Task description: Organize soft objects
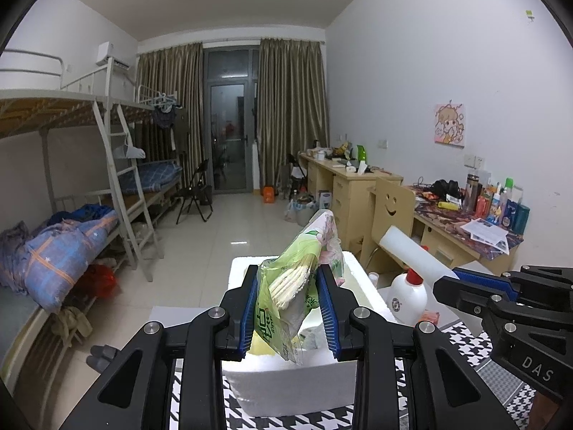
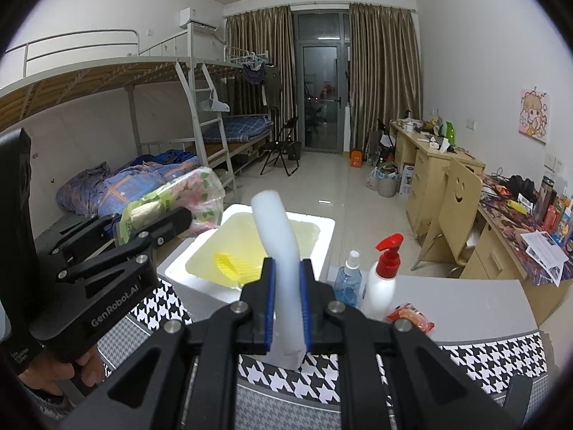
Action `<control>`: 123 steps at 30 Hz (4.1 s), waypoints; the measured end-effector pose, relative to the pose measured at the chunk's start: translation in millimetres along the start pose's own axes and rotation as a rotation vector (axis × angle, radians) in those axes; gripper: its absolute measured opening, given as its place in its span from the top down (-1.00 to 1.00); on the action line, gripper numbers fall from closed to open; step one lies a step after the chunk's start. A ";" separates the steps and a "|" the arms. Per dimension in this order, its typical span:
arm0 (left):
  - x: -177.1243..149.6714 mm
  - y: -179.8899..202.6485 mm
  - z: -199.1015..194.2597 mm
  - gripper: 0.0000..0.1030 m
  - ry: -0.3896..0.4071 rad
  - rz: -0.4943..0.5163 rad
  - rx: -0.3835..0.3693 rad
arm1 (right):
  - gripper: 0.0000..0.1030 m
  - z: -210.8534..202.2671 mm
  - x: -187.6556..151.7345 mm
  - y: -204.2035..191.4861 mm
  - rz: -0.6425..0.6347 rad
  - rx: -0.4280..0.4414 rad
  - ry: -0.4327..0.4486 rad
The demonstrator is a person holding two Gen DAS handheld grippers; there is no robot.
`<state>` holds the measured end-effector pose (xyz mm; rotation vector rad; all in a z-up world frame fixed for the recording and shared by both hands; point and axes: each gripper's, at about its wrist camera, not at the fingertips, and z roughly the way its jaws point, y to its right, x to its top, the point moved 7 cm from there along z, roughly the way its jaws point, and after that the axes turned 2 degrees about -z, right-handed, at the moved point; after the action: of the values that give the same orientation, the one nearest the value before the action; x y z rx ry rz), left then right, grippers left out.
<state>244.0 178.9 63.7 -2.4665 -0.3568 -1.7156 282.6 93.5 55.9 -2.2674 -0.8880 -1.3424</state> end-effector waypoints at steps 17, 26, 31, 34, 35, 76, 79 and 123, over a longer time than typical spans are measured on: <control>-3.8 -4.3 58.9 0.25 -0.083 0.001 -0.035 | 0.69 24.1 3.1 8.6 0.021 -0.021 -0.033; -12.7 -18.0 73.1 -0.74 -0.122 -0.018 -0.012 | 0.69 32.0 6.6 12.6 0.031 -0.033 -0.041; -5.2 -28.5 57.9 -0.96 -0.074 -0.028 0.032 | 0.69 35.7 8.0 10.3 0.026 -0.019 -0.043; -3.4 -34.5 51.4 -0.96 -0.066 -0.036 0.050 | 0.69 39.9 9.4 8.9 0.023 -0.010 -0.049; -3.1 -36.7 47.9 -0.96 -0.062 -0.036 0.056 | 0.69 40.9 10.3 7.5 0.022 -0.005 -0.049; -20.8 -78.4 -1.3 -0.98 -0.044 -0.092 0.146 | -0.60 59.1 3.5 -2.1 0.053 0.013 -0.091; -19.3 -71.0 -7.9 -0.98 -0.038 -0.085 0.132 | -0.65 45.0 2.4 -1.2 0.050 0.008 -0.074; -73.7 18.3 -170.4 -0.98 0.119 0.001 0.068 | -0.97 -138.0 -90.2 -20.1 -0.016 -0.090 0.141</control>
<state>69.6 113.2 55.6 -2.3051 -0.3937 -1.8075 147.8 -2.6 43.6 -2.2034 -0.8151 -1.5568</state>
